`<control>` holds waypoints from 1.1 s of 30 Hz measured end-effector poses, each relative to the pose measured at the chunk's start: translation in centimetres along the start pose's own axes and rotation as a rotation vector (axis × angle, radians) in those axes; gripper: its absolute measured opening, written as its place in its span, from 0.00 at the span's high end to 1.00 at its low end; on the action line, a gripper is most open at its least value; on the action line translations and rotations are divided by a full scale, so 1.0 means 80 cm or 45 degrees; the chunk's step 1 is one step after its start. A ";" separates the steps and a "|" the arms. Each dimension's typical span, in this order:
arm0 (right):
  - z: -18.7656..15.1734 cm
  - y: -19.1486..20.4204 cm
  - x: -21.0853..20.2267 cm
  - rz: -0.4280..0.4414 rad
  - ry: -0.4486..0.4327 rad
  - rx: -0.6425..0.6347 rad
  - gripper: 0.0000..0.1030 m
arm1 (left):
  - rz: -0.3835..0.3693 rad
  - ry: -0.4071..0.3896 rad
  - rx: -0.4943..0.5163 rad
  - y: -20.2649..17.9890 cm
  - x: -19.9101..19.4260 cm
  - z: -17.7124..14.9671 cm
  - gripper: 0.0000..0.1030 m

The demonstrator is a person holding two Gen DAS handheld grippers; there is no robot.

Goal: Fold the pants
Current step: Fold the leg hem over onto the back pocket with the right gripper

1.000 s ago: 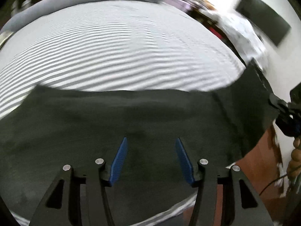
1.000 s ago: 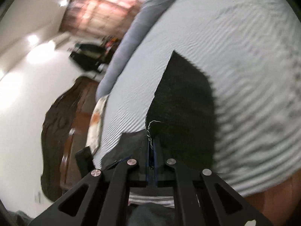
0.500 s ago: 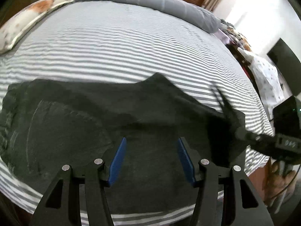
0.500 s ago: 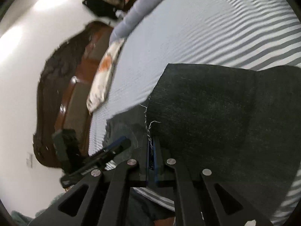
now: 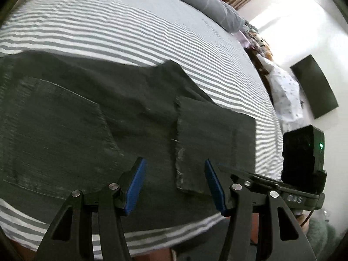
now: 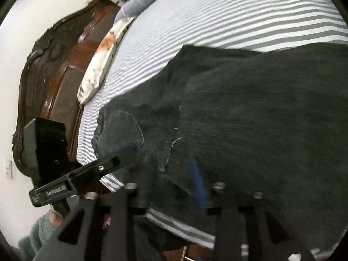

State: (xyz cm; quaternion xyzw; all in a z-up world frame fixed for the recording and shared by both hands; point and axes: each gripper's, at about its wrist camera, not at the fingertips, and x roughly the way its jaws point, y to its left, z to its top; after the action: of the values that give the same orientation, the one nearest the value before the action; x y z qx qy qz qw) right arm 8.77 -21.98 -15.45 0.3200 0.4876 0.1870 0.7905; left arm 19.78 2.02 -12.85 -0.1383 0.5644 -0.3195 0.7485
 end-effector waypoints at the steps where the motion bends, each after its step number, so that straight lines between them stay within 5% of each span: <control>1: -0.002 -0.002 -0.005 0.001 -0.003 0.015 0.64 | -0.010 0.016 0.000 0.000 0.003 -0.002 0.44; 6: -0.040 -0.047 -0.032 0.009 0.010 0.173 0.64 | -0.022 0.133 -0.050 0.002 0.040 -0.001 0.44; 18: -0.078 -0.102 -0.043 0.112 -0.085 0.440 0.64 | -0.075 0.165 -0.119 -0.008 0.054 -0.014 0.46; 21: -0.077 -0.107 -0.047 0.103 -0.113 0.455 0.64 | -0.102 0.197 -0.143 -0.020 0.069 -0.017 0.58; 26: -0.082 -0.121 -0.056 0.099 -0.164 0.518 0.61 | -0.044 0.175 -0.133 -0.030 0.078 -0.021 0.93; 33: -0.099 -0.153 -0.074 0.144 -0.267 0.659 0.56 | -0.047 0.029 -0.143 -0.044 0.052 -0.024 0.95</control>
State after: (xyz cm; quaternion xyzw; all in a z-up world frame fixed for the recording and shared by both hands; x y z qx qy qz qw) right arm -1.21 -31.90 -22.55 0.5555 0.4163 0.0659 0.7168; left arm 17.49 -3.00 -14.62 -0.1868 0.5871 -0.3028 0.7271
